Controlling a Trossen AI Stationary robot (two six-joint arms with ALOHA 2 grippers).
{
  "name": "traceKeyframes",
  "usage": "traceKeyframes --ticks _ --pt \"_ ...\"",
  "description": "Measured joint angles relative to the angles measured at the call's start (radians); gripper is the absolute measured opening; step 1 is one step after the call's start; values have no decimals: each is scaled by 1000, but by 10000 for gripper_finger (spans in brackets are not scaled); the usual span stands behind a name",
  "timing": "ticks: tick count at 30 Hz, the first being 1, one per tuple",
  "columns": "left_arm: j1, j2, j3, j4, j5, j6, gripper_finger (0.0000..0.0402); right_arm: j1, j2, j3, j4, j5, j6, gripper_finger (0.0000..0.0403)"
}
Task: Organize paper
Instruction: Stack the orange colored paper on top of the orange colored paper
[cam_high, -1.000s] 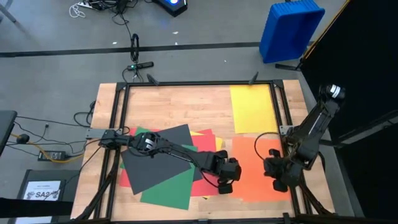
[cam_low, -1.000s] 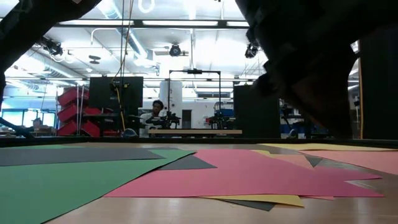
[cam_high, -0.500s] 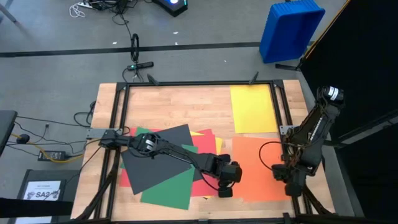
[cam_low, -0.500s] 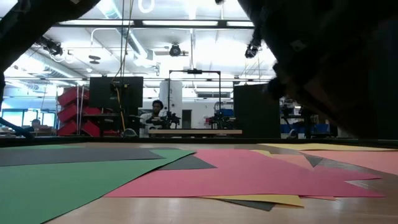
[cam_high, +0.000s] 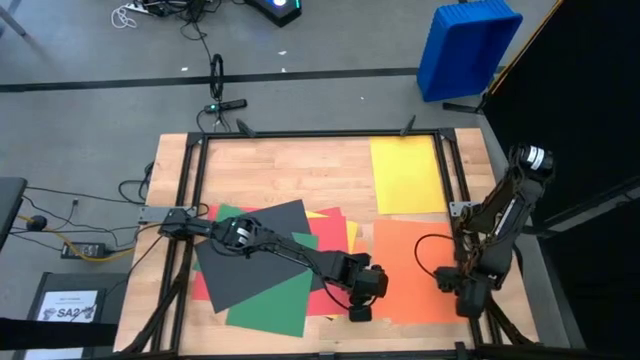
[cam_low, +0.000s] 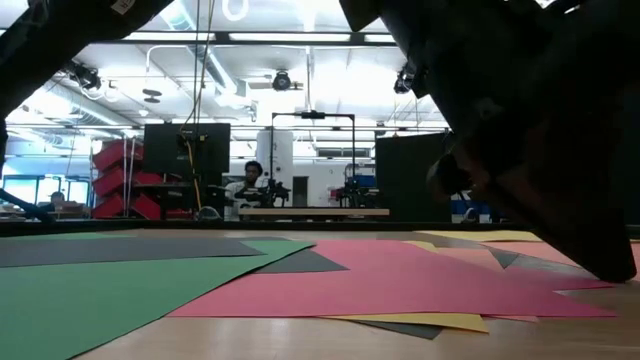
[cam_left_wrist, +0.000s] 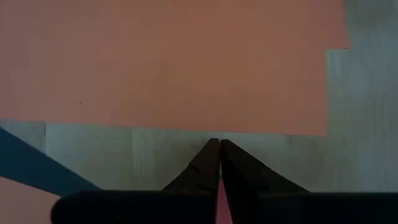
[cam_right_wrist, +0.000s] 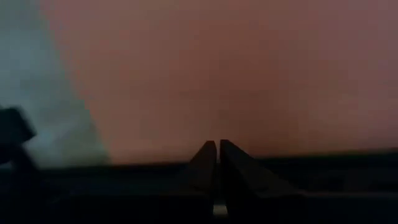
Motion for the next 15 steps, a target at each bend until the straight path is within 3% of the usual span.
traceKeyframes --ticks 6,15 --pt "0 0 -1 2 1 6 0 -11 95 0 17 -20 -31 0" --pt "0 3 -2 32 10 6 0 -57 115 -2 42 -26 -42 0"
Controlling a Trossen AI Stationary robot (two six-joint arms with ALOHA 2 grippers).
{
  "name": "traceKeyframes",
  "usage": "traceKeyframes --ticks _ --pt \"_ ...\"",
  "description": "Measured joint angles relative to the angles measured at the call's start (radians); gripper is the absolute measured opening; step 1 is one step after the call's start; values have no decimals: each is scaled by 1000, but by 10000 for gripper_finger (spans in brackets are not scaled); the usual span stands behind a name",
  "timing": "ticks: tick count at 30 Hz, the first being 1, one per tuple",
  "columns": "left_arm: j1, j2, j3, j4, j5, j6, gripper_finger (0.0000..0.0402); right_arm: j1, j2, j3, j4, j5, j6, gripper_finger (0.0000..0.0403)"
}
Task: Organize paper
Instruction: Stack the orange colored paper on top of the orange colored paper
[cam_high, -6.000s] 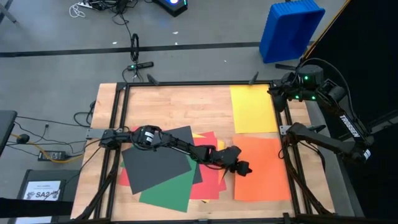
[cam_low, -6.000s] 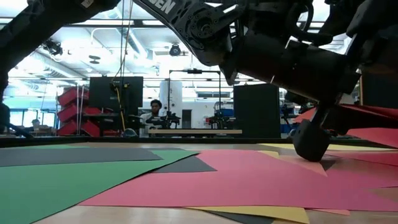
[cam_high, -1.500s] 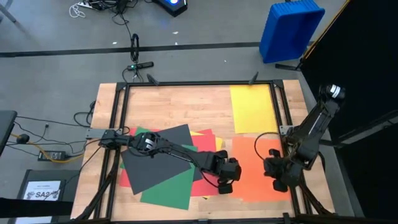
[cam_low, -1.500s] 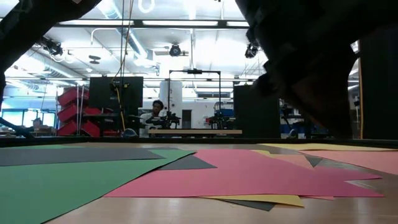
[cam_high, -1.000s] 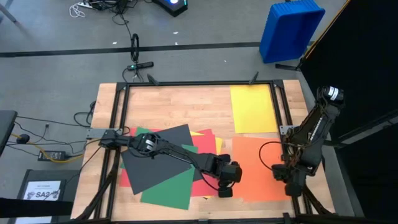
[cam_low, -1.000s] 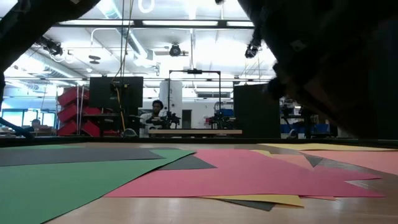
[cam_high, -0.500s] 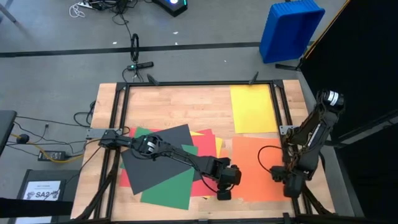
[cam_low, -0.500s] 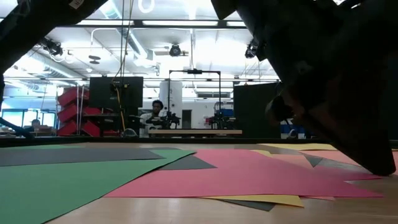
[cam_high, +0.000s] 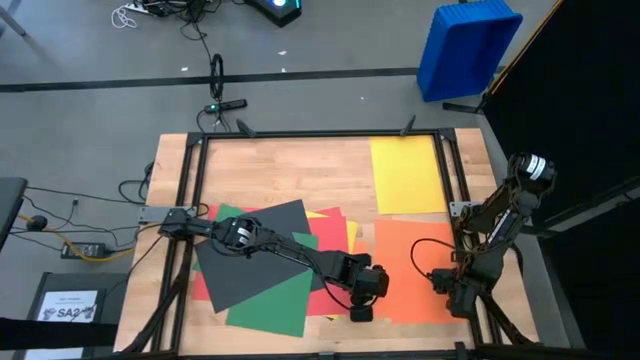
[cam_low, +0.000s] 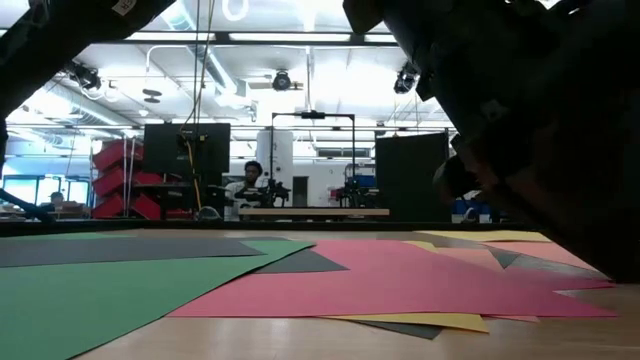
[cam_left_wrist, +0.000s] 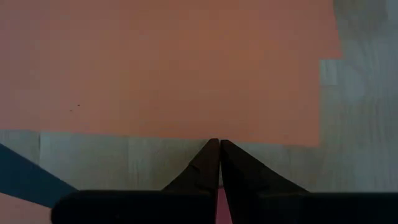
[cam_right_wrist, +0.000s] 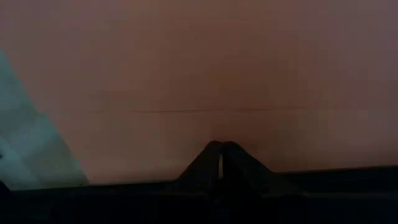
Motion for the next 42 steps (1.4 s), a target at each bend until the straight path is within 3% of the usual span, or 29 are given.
traceKeyframes --ticks 15,27,42 --pt "-5 0 0 9 48 -6 0 -9 1 -2 85 17 60 0" --pt "-20 1 0 33 88 11 0 -48 1 0 93 93 140 0" --pt "-22 3 -1 39 84 11 0 -42 -124 -6 -62 68 156 0"
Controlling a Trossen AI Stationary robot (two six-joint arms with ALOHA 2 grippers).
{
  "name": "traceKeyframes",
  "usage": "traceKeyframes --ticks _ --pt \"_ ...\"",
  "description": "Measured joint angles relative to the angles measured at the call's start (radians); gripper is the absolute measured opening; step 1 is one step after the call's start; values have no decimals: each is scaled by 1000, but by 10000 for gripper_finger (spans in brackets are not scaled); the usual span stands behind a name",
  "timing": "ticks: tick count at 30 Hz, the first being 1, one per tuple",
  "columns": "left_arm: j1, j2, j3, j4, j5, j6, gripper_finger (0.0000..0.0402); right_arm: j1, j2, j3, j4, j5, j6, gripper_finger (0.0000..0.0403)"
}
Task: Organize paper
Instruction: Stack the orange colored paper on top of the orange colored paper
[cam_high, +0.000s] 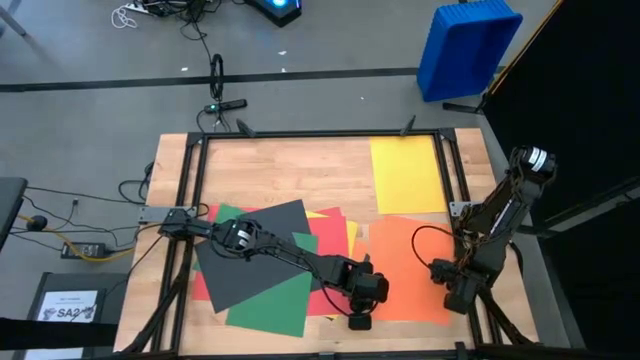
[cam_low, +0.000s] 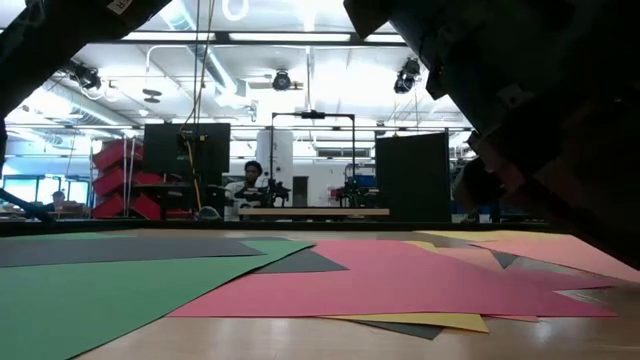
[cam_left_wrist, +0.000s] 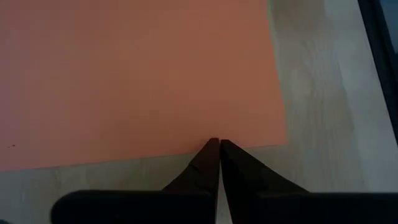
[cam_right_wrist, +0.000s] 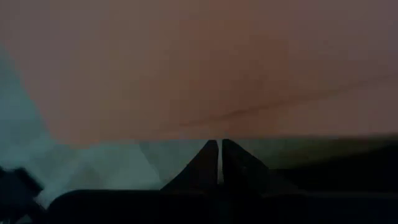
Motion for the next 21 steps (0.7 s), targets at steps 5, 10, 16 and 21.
traceKeyframes --ticks 5,10,16,21 --pt "0 -1 1 -33 -32 0 0 0 -51 2 -35 -4 13 0" --pt "1 -2 25 -65 -35 2 0 0 -83 2 -90 19 34 0" --pt "11 -24 34 -144 -129 27 0 0 -87 3 -236 34 67 0" --pt "48 -41 34 -220 -175 33 0 -3 -87 -3 -312 31 78 0"
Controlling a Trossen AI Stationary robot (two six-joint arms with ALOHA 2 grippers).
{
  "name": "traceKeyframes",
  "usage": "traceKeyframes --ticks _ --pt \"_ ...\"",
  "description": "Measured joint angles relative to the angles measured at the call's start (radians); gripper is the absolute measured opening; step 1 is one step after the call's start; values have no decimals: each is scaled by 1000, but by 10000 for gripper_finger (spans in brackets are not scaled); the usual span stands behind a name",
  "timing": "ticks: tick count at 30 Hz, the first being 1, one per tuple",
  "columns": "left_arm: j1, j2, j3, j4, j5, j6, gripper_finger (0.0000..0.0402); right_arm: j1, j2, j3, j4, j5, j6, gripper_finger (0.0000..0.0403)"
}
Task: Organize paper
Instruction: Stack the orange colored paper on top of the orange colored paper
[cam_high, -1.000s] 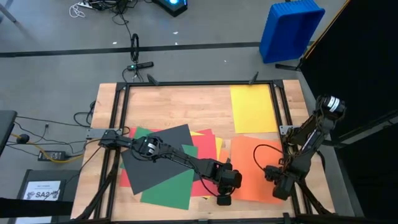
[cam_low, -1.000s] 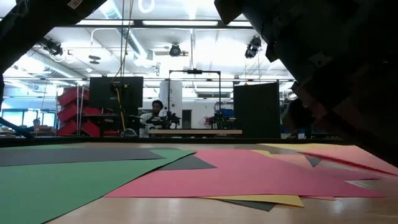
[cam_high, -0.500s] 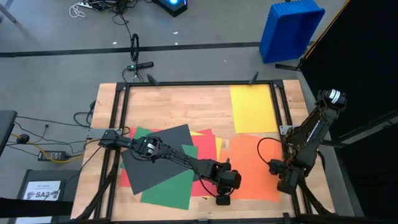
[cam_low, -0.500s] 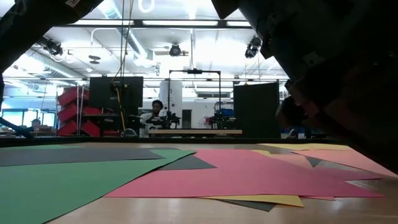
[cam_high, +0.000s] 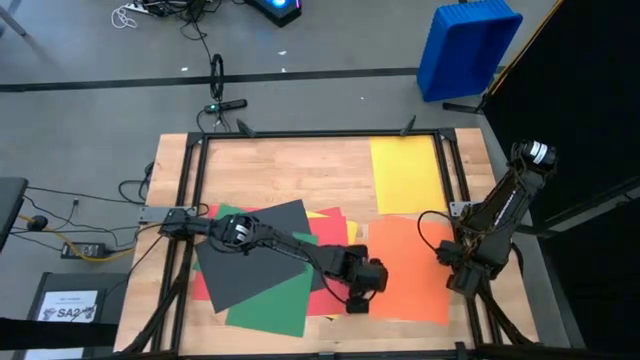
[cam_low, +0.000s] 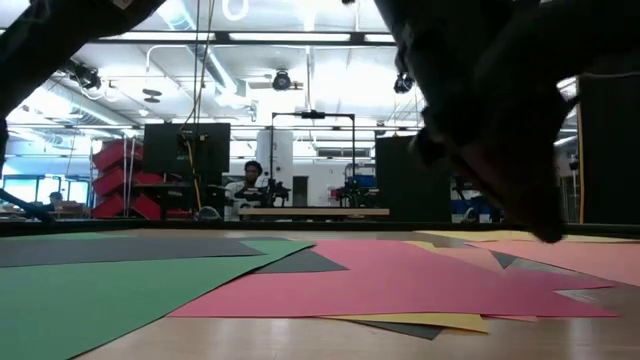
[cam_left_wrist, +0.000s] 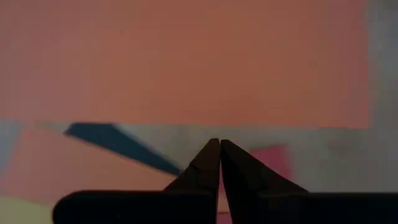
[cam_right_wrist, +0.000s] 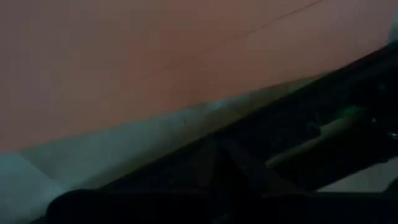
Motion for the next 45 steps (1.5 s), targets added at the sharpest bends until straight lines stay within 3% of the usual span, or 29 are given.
traceKeyframes --ticks 10,28,45 --pt "103 2 -1 -8 21 32 0 -28 -1 -78 100 -2 59 0" --pt "152 12 0 -6 45 105 0 -116 -2 -150 218 -22 52 0" --pt "214 13 0 -19 -32 155 0 -171 -2 -152 192 -5 16 0"
